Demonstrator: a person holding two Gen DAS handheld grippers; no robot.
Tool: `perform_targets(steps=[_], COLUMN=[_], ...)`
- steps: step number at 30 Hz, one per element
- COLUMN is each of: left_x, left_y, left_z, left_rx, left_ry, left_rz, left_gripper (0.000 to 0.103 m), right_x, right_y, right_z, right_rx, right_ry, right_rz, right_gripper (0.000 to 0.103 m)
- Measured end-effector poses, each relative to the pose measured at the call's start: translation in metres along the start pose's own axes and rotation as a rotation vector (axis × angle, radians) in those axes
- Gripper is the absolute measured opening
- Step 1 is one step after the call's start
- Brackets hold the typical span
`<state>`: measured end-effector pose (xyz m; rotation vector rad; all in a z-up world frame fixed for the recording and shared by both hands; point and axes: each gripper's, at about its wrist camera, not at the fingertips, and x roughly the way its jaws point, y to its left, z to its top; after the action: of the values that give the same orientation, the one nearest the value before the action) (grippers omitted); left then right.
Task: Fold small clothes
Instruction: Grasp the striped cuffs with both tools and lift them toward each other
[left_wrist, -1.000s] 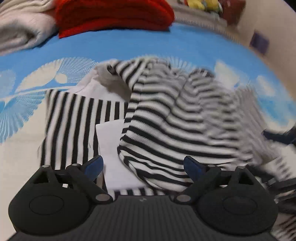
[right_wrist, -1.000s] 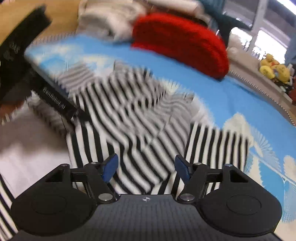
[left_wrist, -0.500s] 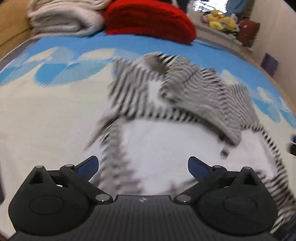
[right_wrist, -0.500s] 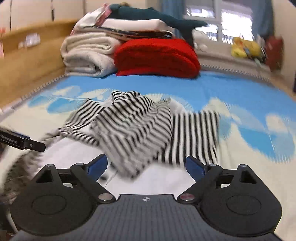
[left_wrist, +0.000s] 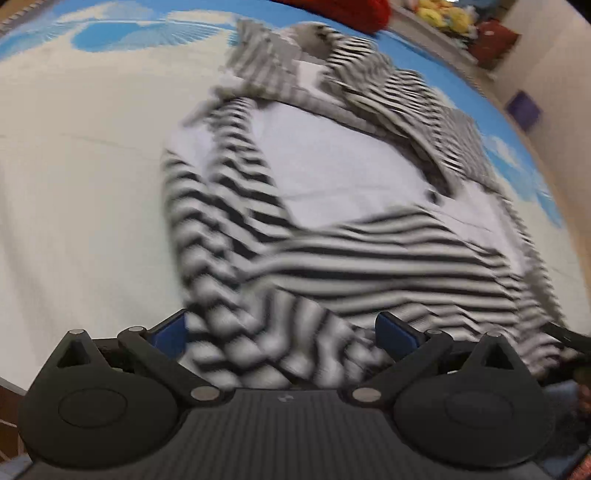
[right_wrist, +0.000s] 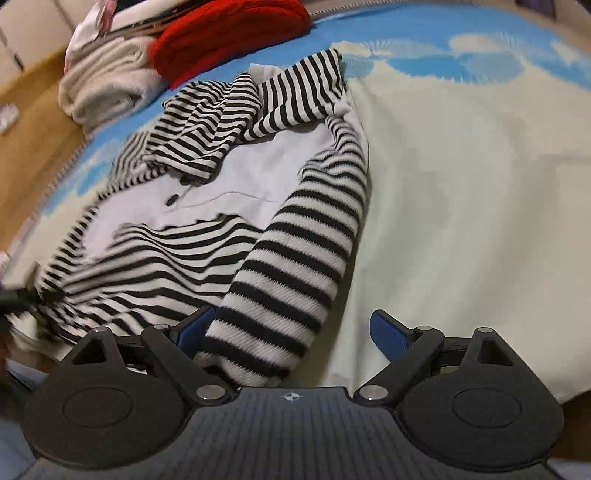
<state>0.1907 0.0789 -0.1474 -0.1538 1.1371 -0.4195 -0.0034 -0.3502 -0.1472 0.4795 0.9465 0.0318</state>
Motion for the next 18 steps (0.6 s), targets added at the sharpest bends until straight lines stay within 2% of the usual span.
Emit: perform_targets(steps=[2,4,5,6,7,9,11,15,18], left_x=[-0.001,-0.001,-0.003,-0.007,-0.009,-0.018,-0.029,-0.06,-0.09], left_y=[-0.008,-0.011,-0.011,-0.008,-0.004,0.002,-0.002,-0.018,-0.027], left_z=[-0.005,-0.007,-0.007,-0.007,-0.009,-0.013,-0.02,-0.035,-0.052], left_rx=[0.025,0.022,0.008,-0.03,-0.064,-0.111,-0.093,-0.041,-0.013], left_ry=[-0.008,-0.028,-0.037,-0.044,-0.052,-0.06,-0.077,-0.108,-0.126], left_rz=[-0.002,0.002,-0.003,-0.013,-0.012,0.002,0.013,-0.005,-0.027], left_gripper=[0.101,0.074,0.043,0.018,0.017,0.015,0.015,0.014,0.014], right_x=[0.002,0.003,0.001,-0.001,-0.002,-0.011,-0.022,-0.057,-0.079], right_y=[-0.001,0.002,0.004,0.007,0.011,0.02,0.027,0.029,0.025], right_z=[-0.001,-0.001,-0.002,-0.003,-0.004,-0.007,-0.011,-0.015,-0.022], right_rx=[0.008,-0.017,-0.038,-0.075,-0.116,-0.189,-0.22,-0.177,-0.145], right_ry=[0.011,0.017,0.013,0.003,0.006,-0.011,-0.024,-0.094,-0.102], right_rz=[0.019,0.037,0.046,0.057,0.091,0.09,0.076,0.093,0.103], right_gripper=[0.091,0.082,0.068,0.034,0.02,0.017,0.015,0.014,0.014])
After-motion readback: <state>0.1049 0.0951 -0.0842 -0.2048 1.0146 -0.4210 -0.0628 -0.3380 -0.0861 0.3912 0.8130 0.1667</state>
